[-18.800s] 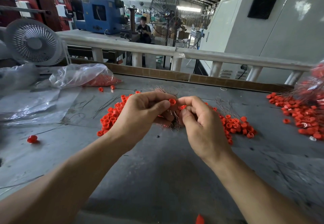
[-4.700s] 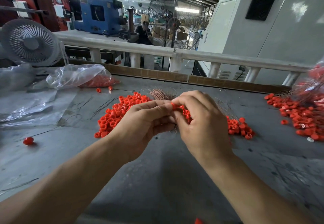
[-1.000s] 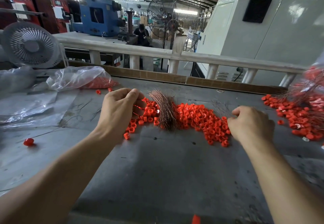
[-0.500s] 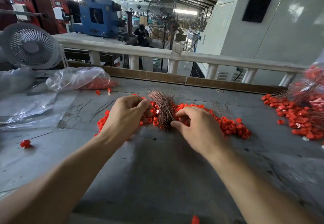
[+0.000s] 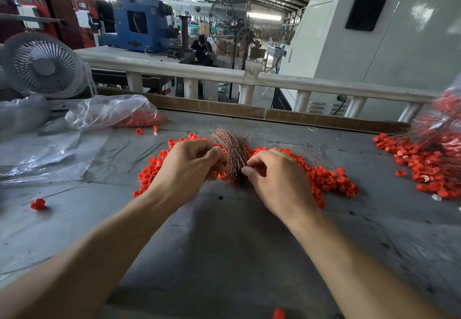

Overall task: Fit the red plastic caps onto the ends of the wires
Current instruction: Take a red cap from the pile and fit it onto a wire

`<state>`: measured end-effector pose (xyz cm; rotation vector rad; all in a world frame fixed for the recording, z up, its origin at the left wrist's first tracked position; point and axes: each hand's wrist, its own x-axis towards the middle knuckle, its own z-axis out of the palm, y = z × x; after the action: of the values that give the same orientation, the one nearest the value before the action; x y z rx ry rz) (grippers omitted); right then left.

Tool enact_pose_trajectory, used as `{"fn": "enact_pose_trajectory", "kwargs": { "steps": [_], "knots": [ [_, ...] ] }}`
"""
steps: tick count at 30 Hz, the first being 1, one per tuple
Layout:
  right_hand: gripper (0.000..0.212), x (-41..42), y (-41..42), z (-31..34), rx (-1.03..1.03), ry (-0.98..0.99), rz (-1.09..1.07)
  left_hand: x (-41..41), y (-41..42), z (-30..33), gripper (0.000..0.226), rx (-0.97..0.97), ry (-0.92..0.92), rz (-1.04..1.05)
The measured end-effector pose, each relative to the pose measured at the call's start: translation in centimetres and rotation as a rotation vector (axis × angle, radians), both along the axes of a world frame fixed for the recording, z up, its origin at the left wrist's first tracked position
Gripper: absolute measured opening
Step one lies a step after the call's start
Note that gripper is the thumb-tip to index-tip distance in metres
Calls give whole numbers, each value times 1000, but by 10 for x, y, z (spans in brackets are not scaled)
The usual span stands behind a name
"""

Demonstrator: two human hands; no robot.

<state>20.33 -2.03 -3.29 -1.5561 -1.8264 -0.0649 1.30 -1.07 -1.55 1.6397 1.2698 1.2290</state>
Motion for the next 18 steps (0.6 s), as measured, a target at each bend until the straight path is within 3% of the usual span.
{"fn": "enact_pose_trajectory", "kwargs": {
  "steps": [4,10,15,18],
  "knots": [
    [26,-5,-1,0,25,-58,67,1,1,-3,25,20,62,-19],
    [6,-10,0,-1,100,-54,95,0,1,-3,23,46,110,-44],
    [3,-11,-3,4,204,-64,93,-1,0,-1,21,74,115,-46],
    [5,-13,-8,9,318,-91,122,-2,-1,-2,8,126,109,-63]
  ]
}}
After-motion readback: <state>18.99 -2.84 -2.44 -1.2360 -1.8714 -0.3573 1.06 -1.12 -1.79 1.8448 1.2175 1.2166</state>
